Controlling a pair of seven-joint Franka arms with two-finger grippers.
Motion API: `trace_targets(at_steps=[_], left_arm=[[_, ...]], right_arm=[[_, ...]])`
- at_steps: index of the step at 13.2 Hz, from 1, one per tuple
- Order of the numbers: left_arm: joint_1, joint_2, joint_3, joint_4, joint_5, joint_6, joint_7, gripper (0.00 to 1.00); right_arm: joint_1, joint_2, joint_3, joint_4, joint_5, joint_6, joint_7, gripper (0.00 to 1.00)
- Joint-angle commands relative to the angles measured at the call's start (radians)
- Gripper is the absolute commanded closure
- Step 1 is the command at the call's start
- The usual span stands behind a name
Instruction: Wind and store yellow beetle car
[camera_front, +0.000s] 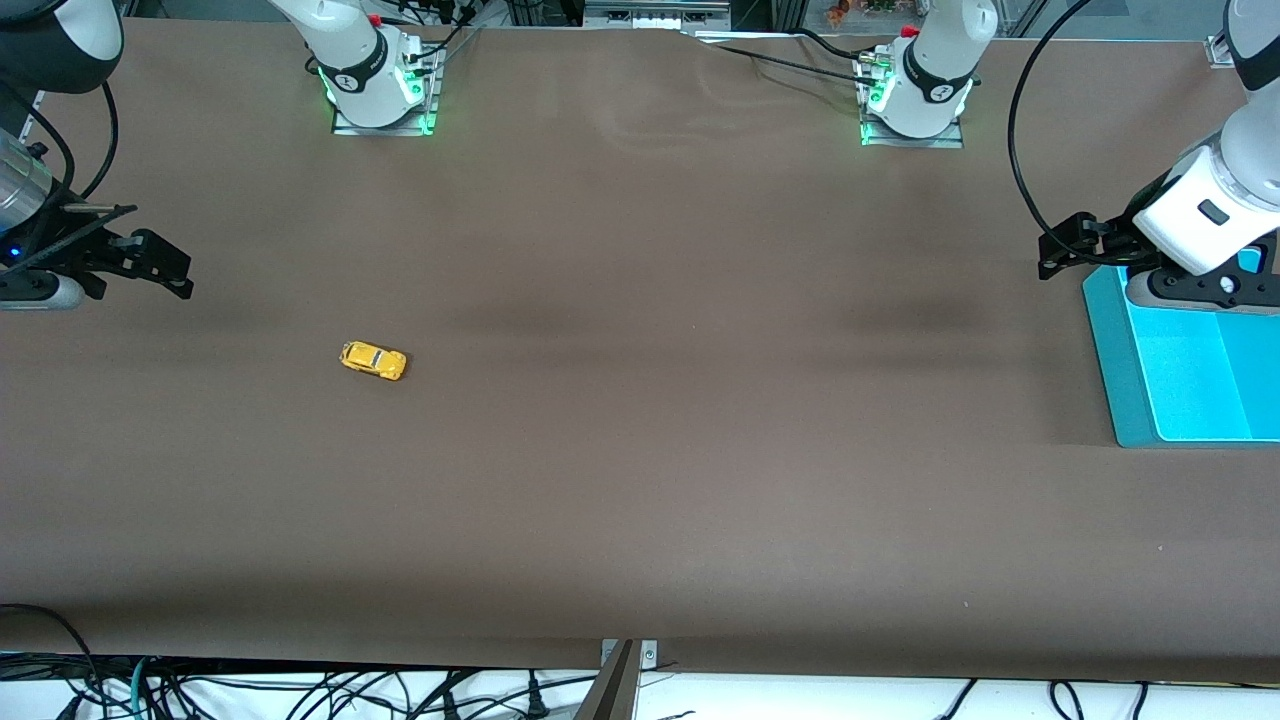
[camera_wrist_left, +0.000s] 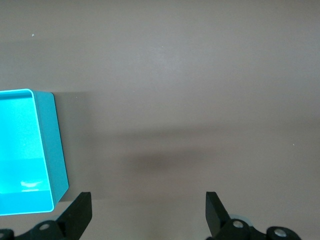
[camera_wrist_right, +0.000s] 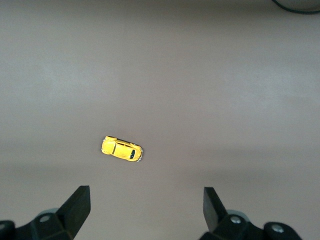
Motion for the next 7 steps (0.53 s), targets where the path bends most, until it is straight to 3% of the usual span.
trace_targets(at_steps=[1,7], left_arm=[[0.033,0.012,-0.003,0.031,-0.009,-0.018,0.015,0.00],[0.073,0.014,-0.003,0.033,-0.020,-0.013,0.016,0.00]], right_arm=[[-0.008,0.010,-0.004,0.031,0.014,-0.028,-0.014,0.00],[-0.003,0.012,-0.001,0.032,0.015,-0.027,-0.012,0.00]])
